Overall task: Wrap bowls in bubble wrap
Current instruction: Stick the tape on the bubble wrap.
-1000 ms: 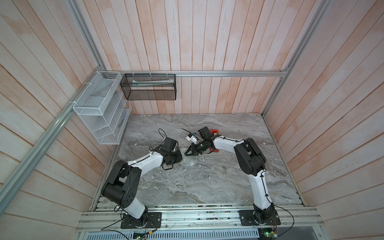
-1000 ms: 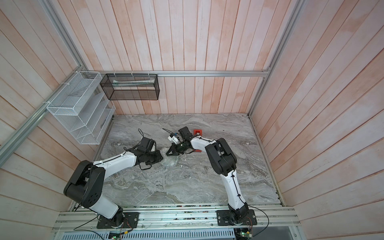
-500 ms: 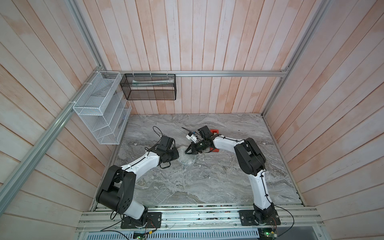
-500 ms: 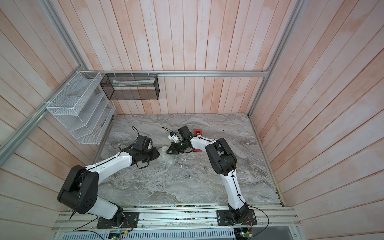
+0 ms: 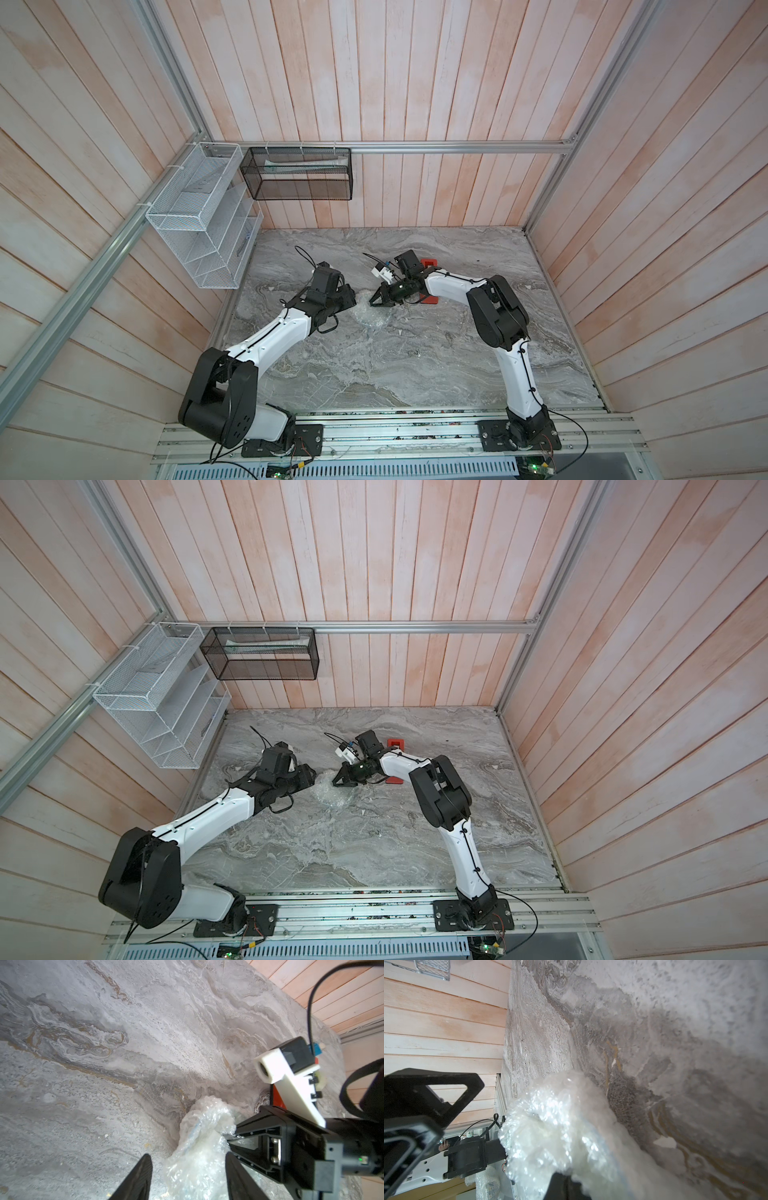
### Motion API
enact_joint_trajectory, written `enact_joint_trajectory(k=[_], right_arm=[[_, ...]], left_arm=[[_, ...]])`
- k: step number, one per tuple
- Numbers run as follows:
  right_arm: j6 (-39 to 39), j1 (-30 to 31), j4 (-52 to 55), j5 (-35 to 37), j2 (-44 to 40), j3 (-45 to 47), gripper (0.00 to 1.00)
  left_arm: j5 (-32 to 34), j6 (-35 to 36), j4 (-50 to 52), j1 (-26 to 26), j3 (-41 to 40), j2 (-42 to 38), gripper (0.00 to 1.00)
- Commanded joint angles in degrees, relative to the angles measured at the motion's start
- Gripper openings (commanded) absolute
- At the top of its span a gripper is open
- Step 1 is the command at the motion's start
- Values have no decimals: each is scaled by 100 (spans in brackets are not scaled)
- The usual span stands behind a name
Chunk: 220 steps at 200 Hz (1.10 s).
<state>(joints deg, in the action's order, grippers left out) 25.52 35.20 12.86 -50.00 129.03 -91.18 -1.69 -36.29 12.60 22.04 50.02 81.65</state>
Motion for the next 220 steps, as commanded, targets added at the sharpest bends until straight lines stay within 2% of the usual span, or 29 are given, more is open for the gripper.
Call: enact_joint_trajectory(k=[1,57,107,191,220], right_arm=[[37,4,-15,166,211,-186,0],[74,3,17,139,228,-271,0],[85,-4,1,130,225,-260,0],[111,-5,-29,90,237,-234,0],[111,-7,-34,95,236,-255,0]], left_arm=[[-275,402,-298,31,-24,50,59],[-585,1088,-422,238,0,236,57],[-655,1408,-454,265,326,684,47],[-542,1940,-452,277,632,1160,46],[-538,1959,-443,286,746,1309,40]])
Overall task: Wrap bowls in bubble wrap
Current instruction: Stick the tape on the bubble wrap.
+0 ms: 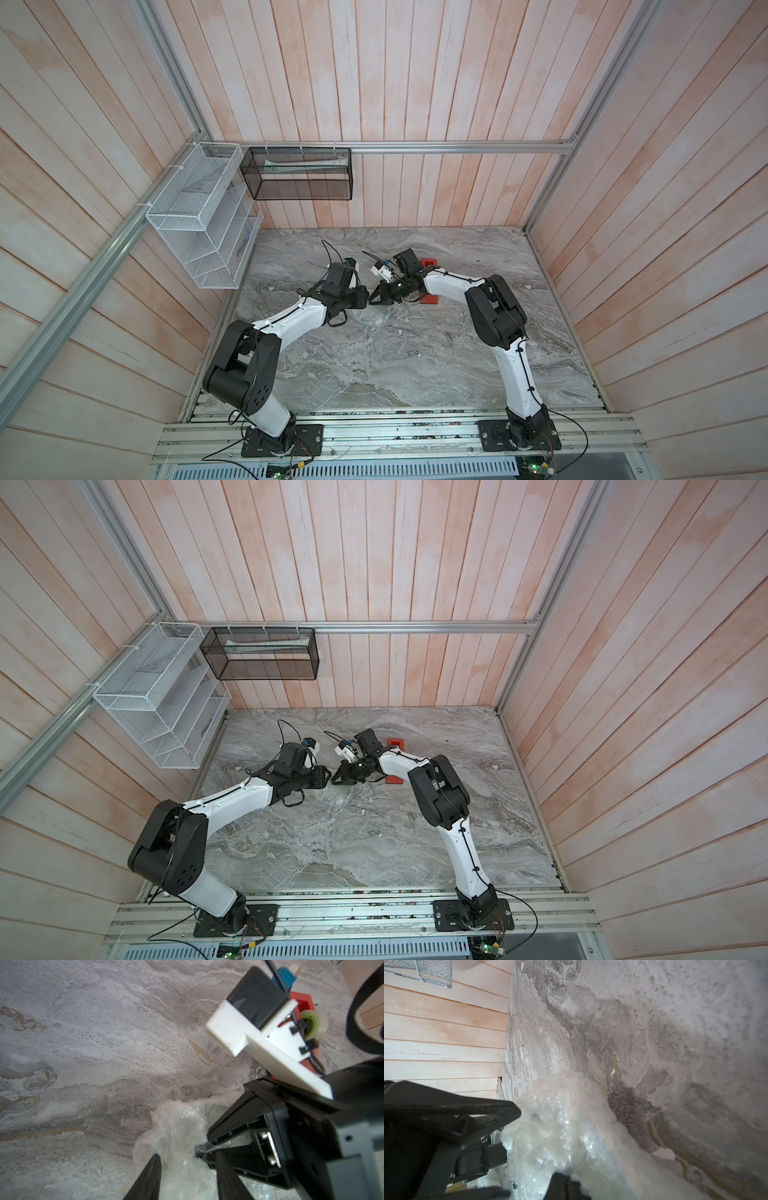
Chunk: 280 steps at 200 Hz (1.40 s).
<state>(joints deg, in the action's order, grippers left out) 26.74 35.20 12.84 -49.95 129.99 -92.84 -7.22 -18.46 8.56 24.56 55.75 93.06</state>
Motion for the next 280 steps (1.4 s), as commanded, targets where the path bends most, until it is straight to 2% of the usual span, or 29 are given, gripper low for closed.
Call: enact_joint_trajectory(k=[1,38,94,188,211,253,280], right_arm=[[-11,-6,-34,87,145,-91,0],[-2,-16,-62,73,140,-89,0],[-11,-13,-62,49,128,-94,0],[6,-38,-74,9,168,-138,0],[33,-35,-81,13,171,-173,0],[146,-91,-256,65,-11,-127,1],[173,-105,-279,87,-58,-163,5]], left_arm=[[21,176,-39,33,173,178,40],[235,171,68,32,346,377,30],[770,62,167,43,531,614,31],[907,-32,42,146,491,730,30],[1061,-47,117,154,547,825,24],[1247,-44,156,201,512,900,21],[1305,-95,101,210,421,855,20]])
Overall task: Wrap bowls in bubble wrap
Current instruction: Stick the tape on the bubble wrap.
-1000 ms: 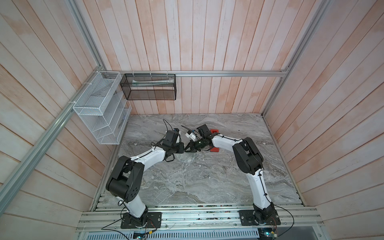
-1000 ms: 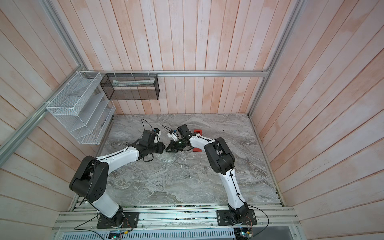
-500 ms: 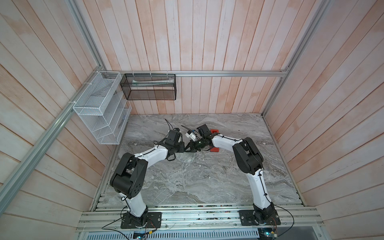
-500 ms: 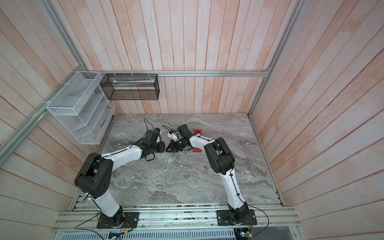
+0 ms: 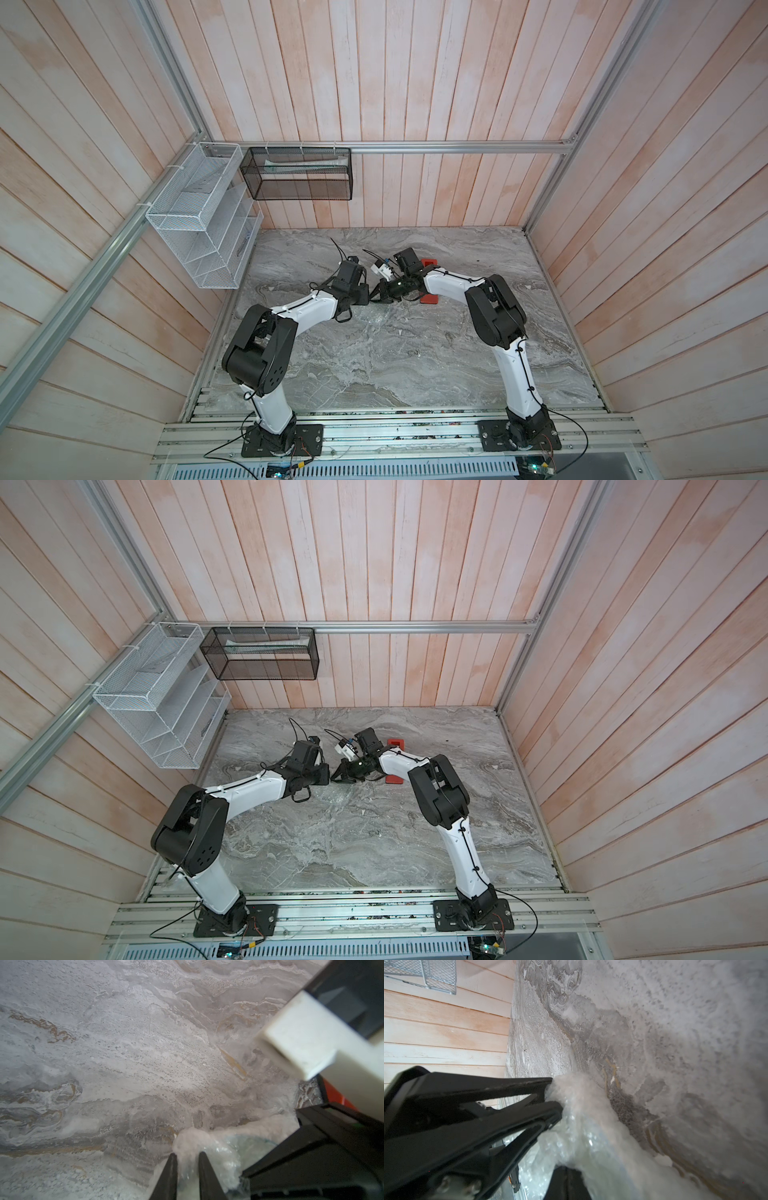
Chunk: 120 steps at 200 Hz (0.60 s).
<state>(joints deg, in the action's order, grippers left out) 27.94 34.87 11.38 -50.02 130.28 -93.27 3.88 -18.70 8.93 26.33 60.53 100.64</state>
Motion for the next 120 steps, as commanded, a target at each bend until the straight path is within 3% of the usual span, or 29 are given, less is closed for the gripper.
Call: enact_joint_trajectory(k=[1,45,120], right_arm=[[53,-70,-130,96,-93,-116,5],[-5,-68,-202,83,-215,-89,14],[-205,-78,-153,518,-455,-146,15]], left_arm=[[198,-72,60,32,-63,92,20],[293,-115,-5,39,-112,-71,20],[325,-160,-49,39,-196,-257,20]])
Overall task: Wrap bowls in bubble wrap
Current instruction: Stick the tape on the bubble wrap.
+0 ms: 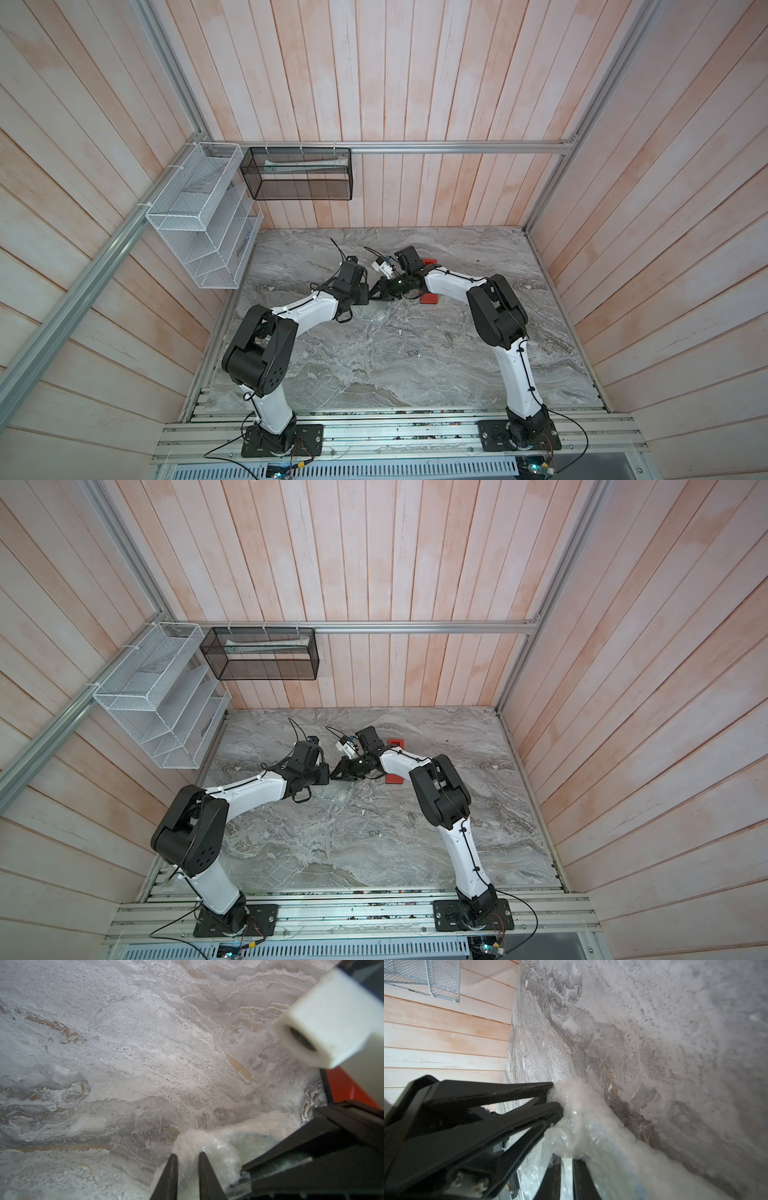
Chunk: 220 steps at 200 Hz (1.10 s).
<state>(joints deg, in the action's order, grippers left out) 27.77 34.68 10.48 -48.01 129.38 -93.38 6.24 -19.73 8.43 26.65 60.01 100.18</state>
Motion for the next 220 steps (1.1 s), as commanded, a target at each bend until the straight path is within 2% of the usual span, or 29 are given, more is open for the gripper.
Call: enact_joint_trajectory(k=[1,68,124,161,191,209,220], right_arm=[[-186,-62,-77,318,-368,-131,15],[-219,-31,-161,142,-264,-249,14],[-355,-20,-54,246,-43,-252,14],[-529,13,-62,266,-124,-112,14],[-562,13,-102,261,-152,-70,14],[-547,30,-122,262,-138,-50,14],[-529,27,-118,268,-125,-71,14]], left_arm=[[93,-58,-3,6,-141,-219,20],[70,-135,-78,2,-209,-314,20],[579,-405,-100,-24,-350,-644,22],[465,-401,-72,-105,-277,-684,24],[-25,-377,-174,-99,-264,-691,31],[-222,-336,-263,-78,-315,-711,45],[-292,-347,-313,-77,-344,-741,49]])
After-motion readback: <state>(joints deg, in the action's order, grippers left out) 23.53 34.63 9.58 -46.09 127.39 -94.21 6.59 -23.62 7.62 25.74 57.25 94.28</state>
